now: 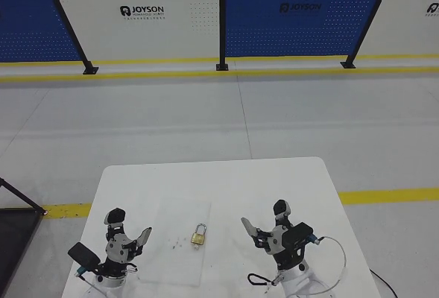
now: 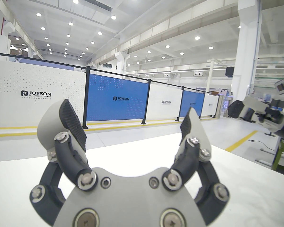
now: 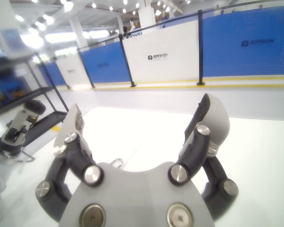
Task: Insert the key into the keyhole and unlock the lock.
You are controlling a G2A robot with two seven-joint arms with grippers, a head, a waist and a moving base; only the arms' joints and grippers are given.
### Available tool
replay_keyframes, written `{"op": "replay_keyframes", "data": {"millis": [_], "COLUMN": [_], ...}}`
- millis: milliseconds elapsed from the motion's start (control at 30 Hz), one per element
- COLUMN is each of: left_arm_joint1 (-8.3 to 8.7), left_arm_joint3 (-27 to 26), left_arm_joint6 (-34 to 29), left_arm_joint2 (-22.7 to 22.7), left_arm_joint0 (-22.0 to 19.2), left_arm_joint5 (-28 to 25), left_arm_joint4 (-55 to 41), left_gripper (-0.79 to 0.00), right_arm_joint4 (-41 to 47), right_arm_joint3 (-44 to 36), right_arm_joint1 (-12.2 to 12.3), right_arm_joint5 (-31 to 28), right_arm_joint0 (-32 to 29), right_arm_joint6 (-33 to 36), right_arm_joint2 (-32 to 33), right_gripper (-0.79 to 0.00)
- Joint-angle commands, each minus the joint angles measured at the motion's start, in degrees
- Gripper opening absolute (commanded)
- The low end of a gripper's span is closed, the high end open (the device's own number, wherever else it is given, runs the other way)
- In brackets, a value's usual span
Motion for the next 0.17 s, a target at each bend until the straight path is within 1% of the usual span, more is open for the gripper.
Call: {"op": "replay_keyframes", "data": {"millis": [0, 67, 133], "left_arm_joint1": [0.00, 0.00, -0.01], "left_arm_joint3": [0.0, -0.5, -1.4], "left_arm_joint6": [0.0, -1.6, -4.6], "left_arm_joint2": [0.0, -0.2, -0.6], "left_arm_joint0": [0.0, -0.3, -0.8], "left_arm_joint5": [0.0, 0.6, 1.8], "left_arm_joint4": [0.0, 0.1, 0.2], "left_gripper": [0.000, 0.000, 0.000], "right_arm_joint4": [0.0, -0.1, -0.2], "right_arm_joint3": [0.0, 0.1, 0.4], "right_arm_joint1": [0.0, 0.2, 0.6], "right_arm_joint5": [0.0, 0.2, 0.6], "right_arm_joint0": [0.0, 0.3, 1.0], "right_arm_joint6": [0.0, 0.6, 1.7], "right_arm_joint2": [0.0, 0.6, 1.7], "right_gripper": [0.000, 0.000, 0.000]}}
